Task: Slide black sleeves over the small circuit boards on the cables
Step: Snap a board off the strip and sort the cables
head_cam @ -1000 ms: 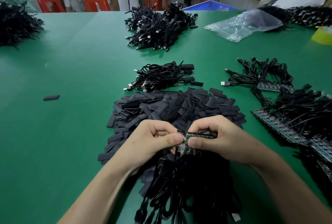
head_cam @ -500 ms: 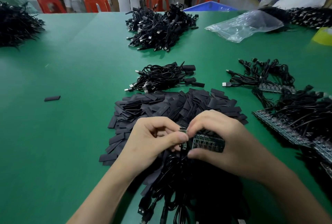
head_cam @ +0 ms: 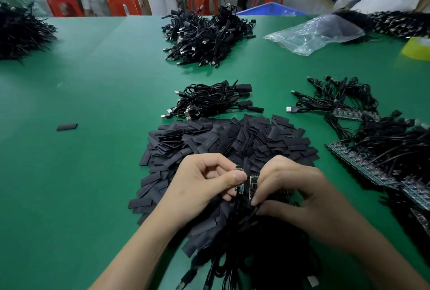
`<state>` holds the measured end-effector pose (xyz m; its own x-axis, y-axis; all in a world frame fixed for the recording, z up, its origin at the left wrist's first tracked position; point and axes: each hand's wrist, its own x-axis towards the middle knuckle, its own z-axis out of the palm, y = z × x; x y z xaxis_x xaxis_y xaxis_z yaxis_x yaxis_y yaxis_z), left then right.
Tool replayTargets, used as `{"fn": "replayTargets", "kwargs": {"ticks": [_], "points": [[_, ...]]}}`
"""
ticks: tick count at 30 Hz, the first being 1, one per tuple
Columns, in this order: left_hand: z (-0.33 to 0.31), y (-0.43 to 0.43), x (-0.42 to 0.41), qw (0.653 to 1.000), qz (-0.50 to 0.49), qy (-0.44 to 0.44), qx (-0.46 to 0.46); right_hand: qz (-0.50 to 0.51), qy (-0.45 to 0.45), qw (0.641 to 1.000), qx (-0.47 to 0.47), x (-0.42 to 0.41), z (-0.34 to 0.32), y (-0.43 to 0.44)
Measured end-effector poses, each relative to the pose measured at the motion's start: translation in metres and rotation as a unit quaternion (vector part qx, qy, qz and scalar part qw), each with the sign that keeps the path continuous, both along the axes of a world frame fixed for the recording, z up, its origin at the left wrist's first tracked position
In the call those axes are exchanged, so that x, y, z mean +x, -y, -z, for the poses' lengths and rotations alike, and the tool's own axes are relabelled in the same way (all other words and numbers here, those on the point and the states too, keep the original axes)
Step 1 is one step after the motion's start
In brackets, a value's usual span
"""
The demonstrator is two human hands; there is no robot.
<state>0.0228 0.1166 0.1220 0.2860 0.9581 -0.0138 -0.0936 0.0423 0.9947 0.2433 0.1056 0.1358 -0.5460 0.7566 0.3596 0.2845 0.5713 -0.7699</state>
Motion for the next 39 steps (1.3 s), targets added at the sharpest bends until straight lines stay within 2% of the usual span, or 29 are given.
{"fn": "replayTargets", "kwargs": {"ticks": [2,5,9,12,16,19,22,24,26,28,30,32,35,37,39], "points": [[0.000,-0.001,-0.002,1.000,0.007,0.009,0.001,-0.031,-0.002,0.998,-0.050,0.008,-0.005,-0.001],[-0.002,-0.002,-0.009,0.999,0.030,0.029,0.014,-0.060,0.048,0.994,-0.076,0.019,-0.013,-0.001],[-0.002,-0.001,-0.012,0.990,0.081,0.115,0.025,-0.061,0.127,0.988,-0.058,0.024,-0.019,0.000],[0.000,-0.001,-0.011,0.988,0.070,0.131,0.046,-0.033,0.171,0.984,-0.023,0.017,-0.019,0.002],[0.000,-0.003,-0.009,0.989,0.003,0.101,0.104,0.029,0.136,0.990,0.007,-0.004,-0.018,0.004],[0.002,-0.004,-0.006,0.985,-0.030,0.101,0.134,0.054,0.092,0.992,-0.072,-0.027,-0.010,0.010],[0.002,-0.004,-0.005,0.987,-0.036,0.106,0.119,0.066,-0.010,0.985,-0.159,-0.045,-0.004,0.016],[0.002,-0.007,-0.011,0.988,-0.058,0.021,0.141,0.061,-0.090,0.974,-0.196,-0.050,-0.006,0.017],[0.005,-0.013,-0.022,0.973,-0.086,-0.112,0.181,0.055,-0.200,0.943,-0.261,-0.049,-0.017,0.015],[0.009,-0.019,-0.034,0.926,-0.089,-0.271,0.249,0.058,-0.289,0.905,-0.307,-0.040,-0.034,0.008],[0.012,-0.022,-0.042,0.861,-0.059,-0.410,0.294,0.062,-0.329,0.891,-0.305,-0.023,-0.054,-0.002],[0.013,-0.023,-0.045,0.827,-0.045,-0.474,0.301,0.094,-0.283,0.917,-0.264,-0.005,-0.069,-0.011],[0.014,-0.021,-0.043,0.805,-0.045,-0.507,0.304,0.176,-0.060,0.969,-0.161,0.004,-0.063,-0.022],[0.014,-0.020,-0.040,0.791,-0.045,-0.524,0.313,0.200,0.084,0.972,-0.094,-0.004,-0.046,-0.024],[0.014,-0.021,-0.040,0.790,-0.047,-0.526,0.312,0.195,0.135,0.968,-0.077,-0.012,-0.029,-0.023]]}}
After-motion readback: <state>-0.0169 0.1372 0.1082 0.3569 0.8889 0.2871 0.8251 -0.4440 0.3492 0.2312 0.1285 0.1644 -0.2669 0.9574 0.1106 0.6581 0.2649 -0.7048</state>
